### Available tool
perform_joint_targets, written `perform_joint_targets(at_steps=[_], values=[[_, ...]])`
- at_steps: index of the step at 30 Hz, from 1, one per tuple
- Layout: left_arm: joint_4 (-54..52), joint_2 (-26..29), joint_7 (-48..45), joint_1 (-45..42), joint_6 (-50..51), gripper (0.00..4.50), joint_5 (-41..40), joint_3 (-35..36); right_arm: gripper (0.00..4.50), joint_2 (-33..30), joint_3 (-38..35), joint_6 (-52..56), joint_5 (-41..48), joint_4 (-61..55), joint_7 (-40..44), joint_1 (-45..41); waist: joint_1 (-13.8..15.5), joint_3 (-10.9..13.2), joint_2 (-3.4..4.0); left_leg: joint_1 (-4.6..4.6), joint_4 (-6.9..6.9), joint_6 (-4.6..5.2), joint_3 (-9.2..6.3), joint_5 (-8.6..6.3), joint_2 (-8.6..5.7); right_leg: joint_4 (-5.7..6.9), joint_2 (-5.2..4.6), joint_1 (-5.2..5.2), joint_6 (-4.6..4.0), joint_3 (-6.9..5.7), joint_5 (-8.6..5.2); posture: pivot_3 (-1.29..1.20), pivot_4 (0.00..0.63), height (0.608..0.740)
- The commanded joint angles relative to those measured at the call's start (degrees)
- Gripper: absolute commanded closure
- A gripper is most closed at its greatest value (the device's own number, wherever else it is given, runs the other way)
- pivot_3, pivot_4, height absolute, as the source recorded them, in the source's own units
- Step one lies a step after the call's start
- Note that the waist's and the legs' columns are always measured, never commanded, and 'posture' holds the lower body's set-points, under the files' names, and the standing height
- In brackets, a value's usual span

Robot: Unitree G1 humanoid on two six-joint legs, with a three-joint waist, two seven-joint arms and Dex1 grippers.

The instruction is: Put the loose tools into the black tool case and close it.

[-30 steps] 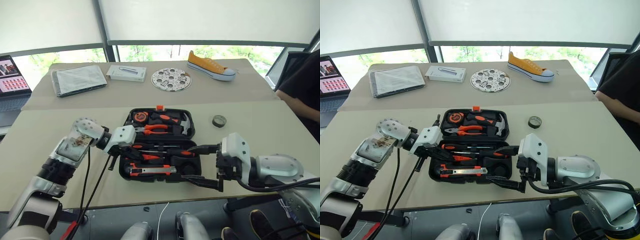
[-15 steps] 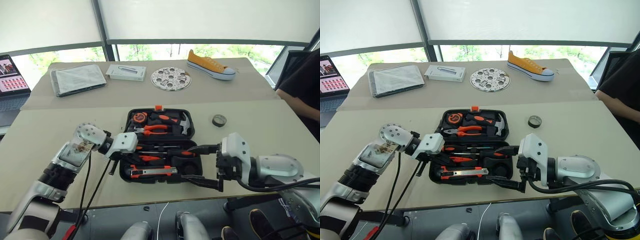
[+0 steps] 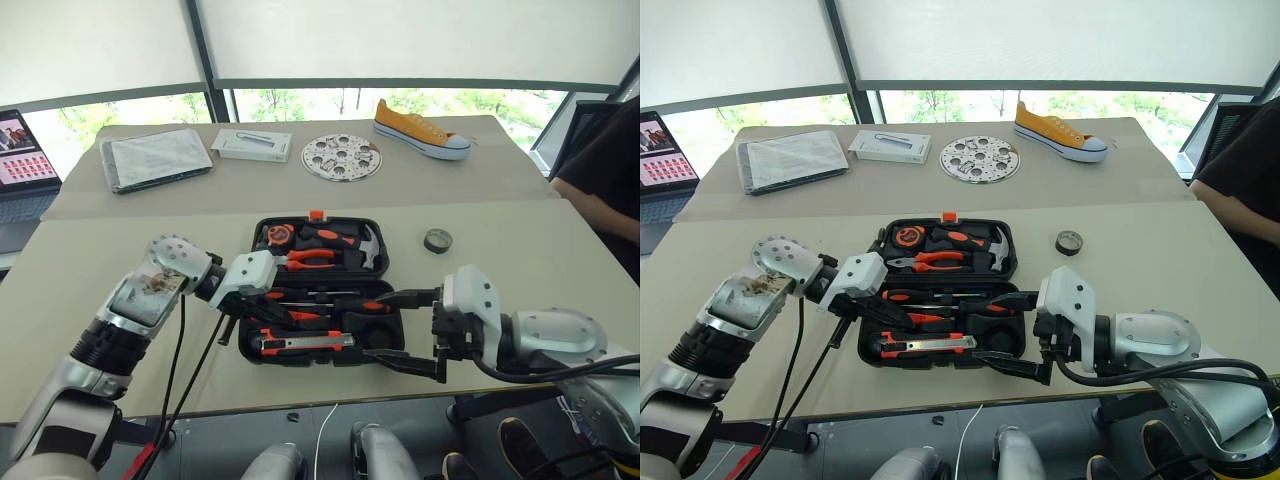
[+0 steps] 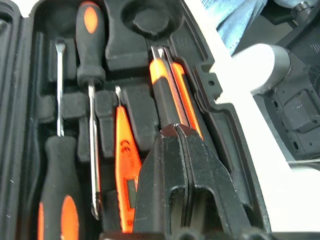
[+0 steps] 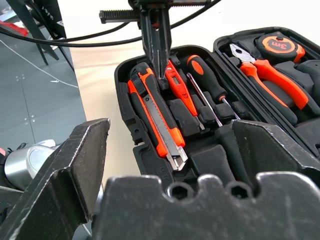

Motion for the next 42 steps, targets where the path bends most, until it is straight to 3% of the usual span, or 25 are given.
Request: perform_joint_targets(at_steps=[1, 15, 18, 21, 24, 28, 29, 32, 33, 35, 39, 42], values=[[0.59, 0.26, 0.85, 0.94, -4.56, 4.45, 3.00, -1.32, 0.00, -0.14, -1.72, 0.61, 1.69, -1.01, -0.38, -0.95, 0.02, 0.00, 0.00, 0.00, 0.00, 0.00, 0.00, 0.00, 0.00, 0.00, 0.00, 0.00, 0.00, 0.01, 0.00, 0.00, 0.150, 0.737], [8.37, -0.82, 4.27, 1.98, -14.99, 4.45, 9.54, -4.35, 0.00, -0.02, -1.80, 1.70, 2.89, -1.23, -1.82, -1.35, 0.04, -0.06, 0.06, 0.62, -0.10, 0.01, -0.01, -0.01, 0.05, -0.04, 0.01, 0.60, 0.06, 0.09, -0.03, 0.00, 0.150, 0.737], [7.82, -0.96, 3.91, 2.54, -14.68, 4.45, 8.39, -3.96, 0.00, -0.12, -1.82, 1.65, 2.95, -1.07, -1.81, -1.44, 0.19, -0.08, 0.06, 0.62, -0.09, 0.01, -0.02, -0.01, 0.05, -0.03, 0.00, 0.62, 0.06, 0.08, -0.03, 0.00, 0.150, 0.737], [3.69, -0.97, 2.99, 3.33, -9.11, 4.45, 2.30, -0.74, 0.00, -0.53, -2.40, 1.63, 3.01, -0.77, -1.48, -1.26, 0.10, -0.08, 0.07, 0.63, -0.10, 0.01, -0.02, -0.01, 0.05, -0.02, 0.00, 0.61, 0.06, 0.09, -0.03, 0.00, 0.150, 0.737], [-2.05, 0.07, 2.79, 3.30, 1.76, 3.82, -6.93, 5.18, 0.00, -2.13, -4.94, 2.04, 3.42, 0.00, -0.51, -0.01, 0.02, -0.07, 0.05, 0.55, -0.11, 0.02, -0.02, -0.01, 0.05, -0.01, 0.04, 0.52, 0.07, 0.07, -0.04, 0.00, 0.150, 0.737], [-7.10, 1.99, 5.90, 2.89, 11.99, 2.25, -15.73, 13.65, 0.00, -5.83, -10.97, 2.12, 4.00, 4.77, 2.65, 1.12, 0.02, -0.01, -0.05, 0.09, 0.00, 0.02, -0.02, -0.01, 0.02, 0.01, 0.07, 0.08, 0.05, -0.06, 0.00, 0.00, 0.150, 0.737], [-7.99, 2.20, 7.55, 2.49, 14.72, 2.08, -18.07, 16.29, 0.00, -7.28, -11.86, 1.36, 2.87, 7.55, 3.91, 0.66, 0.01, -0.01, -0.05, 0.08, 0.00, 0.02, 0.01, -0.01, 0.00, 0.01, 0.07, 0.04, 0.04, -0.09, 0.00, 0.00, 0.150, 0.737], [-9.45, 2.14, 11.50, 1.27, 20.57, 0.96, -23.39, 21.83, 0.00, -10.19, -10.86, -1.99, -1.84, 16.99, 6.59, -2.69, -0.01, -0.01, -0.05, 0.07, -0.01, 0.02, 0.02, -0.01, -0.01, 0.01, 0.06, 0.01, 0.03, -0.12, 0.01, 0.00, 0.150, 0.737], [-9.50, 1.13, 13.50, 0.53, 21.80, 0.56, -24.84, 23.25, 0.00, -10.20, -7.57, -4.60, -5.97, 23.48, 6.80, -6.93, -0.04, -0.01, -0.05, 0.07, 0.00, 0.01, 0.04, -0.01, -0.01, 0.00, 0.05, 0.02, 0.03, -0.12, 0.01, 0.00, 0.150, 0.737], [-9.93, -0.67, 16.51, -0.32, 23.07, 0.22, -26.30, 24.59, 0.00, -8.44, -1.01, -9.20, -13.90, 35.83, 6.23, -16.01, -0.31, 0.01, -0.02, 0.13, 0.00, 0.00, 0.12, -0.01, -0.01, 0.02, 0.05, 0.05, 0.03, -0.07, 0.02, 0.00, 0.150, 0.737], [-12.70, -1.30, 18.16, 0.68, 23.87, 0.22, -27.19, 23.89, 0.00, -1.52, 9.19, -16.69, -26.77, 59.04, 5.49, -32.33, -1.27, 0.03, -0.05, 0.28, -0.07, -0.06, 0.27, 0.02, 0.06, 0.02, -0.02, 0.16, -0.02, 0.16, 0.05, 0.00, 0.150, 0.737], [-13.93, -0.88, 18.16, 1.57, 23.73, 0.22, -27.34, 23.24, 0.00, 2.91, 12.98, -21.70, -32.94, 72.83, 4.88, -39.98, -1.48, 0.03, -0.04, 0.11, -0.09, -0.08, 0.23, 0.04, 0.11, 0.03, -0.01, -0.03, -0.09, 0.23, 0.04, 0.00, 0.150, 0.737]])
